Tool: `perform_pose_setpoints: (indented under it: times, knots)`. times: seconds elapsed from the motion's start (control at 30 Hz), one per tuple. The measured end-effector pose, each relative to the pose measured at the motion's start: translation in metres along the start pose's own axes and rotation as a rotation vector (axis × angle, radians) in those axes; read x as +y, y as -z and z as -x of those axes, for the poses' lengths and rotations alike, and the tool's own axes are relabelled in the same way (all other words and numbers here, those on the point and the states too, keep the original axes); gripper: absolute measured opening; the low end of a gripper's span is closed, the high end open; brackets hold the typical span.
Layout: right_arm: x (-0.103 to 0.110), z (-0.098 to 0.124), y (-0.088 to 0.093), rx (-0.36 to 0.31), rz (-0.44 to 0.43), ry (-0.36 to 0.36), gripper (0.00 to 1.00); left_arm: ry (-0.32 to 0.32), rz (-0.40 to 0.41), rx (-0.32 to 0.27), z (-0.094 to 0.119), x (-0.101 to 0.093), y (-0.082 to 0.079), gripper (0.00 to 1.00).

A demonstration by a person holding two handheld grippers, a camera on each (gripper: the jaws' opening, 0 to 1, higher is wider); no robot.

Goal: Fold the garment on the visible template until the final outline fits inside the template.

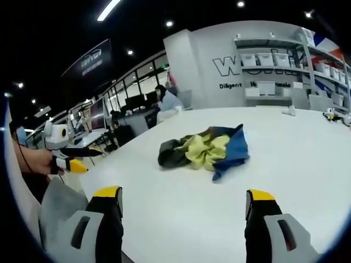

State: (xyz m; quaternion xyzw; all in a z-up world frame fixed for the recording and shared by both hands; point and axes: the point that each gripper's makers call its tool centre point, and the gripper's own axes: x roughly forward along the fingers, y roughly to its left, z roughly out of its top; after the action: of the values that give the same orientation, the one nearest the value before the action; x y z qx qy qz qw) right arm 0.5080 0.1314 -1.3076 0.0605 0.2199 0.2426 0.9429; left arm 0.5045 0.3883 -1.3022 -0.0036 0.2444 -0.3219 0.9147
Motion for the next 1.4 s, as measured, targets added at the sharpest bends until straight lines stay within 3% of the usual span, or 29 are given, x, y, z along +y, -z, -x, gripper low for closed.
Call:
perform_pose_setpoints:
  times: [0.73, 1.4]
  knots:
    - [-0.01, -0.001, -0.001, -0.003, 0.007, 0.006, 0.9, -0.004, -0.004, 0.006, -0.003, 0.001, -0.001, 0.8]
    - [-0.025, -0.011, -0.014, -0.006, 0.02, 0.013, 0.87, 0.004, 0.008, 0.02, -0.01, 0.003, 0.004, 0.8]
